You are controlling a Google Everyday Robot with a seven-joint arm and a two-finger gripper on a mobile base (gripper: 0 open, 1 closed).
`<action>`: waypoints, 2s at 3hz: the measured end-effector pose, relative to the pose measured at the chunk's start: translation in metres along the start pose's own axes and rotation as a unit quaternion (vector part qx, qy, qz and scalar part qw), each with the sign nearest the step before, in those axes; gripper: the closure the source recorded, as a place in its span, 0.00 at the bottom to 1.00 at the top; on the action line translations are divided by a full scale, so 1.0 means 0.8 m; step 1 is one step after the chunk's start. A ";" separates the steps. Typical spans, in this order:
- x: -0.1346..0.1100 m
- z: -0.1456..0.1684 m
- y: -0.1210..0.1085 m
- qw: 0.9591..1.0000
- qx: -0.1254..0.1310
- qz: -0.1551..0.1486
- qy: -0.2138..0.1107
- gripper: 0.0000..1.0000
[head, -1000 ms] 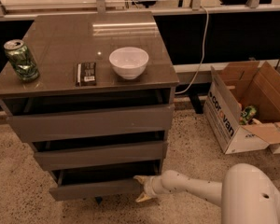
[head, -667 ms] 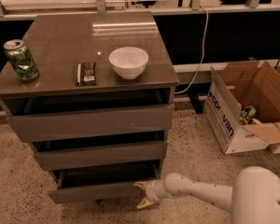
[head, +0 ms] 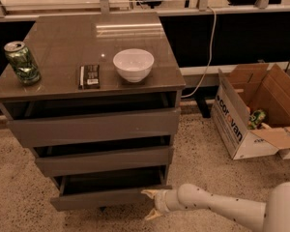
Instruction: Open bottom drawer
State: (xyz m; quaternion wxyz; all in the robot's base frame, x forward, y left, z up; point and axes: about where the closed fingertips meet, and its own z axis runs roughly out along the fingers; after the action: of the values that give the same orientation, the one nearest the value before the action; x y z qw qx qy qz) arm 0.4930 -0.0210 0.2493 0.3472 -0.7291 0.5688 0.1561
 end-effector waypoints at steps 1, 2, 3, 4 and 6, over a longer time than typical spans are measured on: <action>-0.006 0.008 -0.012 1.000 0.013 0.001 -0.008 0.29; -0.006 0.024 -0.020 1.000 0.013 0.003 -0.006 0.29; 0.011 0.052 -0.025 1.000 0.001 0.014 0.006 0.19; 0.026 0.067 -0.027 1.000 -0.010 0.024 0.014 0.00; 0.047 0.085 -0.025 0.998 -0.034 0.035 0.033 0.18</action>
Offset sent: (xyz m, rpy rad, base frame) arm 0.0291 0.0262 -0.0123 0.0120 -0.0139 -0.0252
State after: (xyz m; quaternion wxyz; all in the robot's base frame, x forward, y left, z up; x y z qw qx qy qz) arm 0.5350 0.0007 0.1840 0.2974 -0.7252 0.5993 0.1627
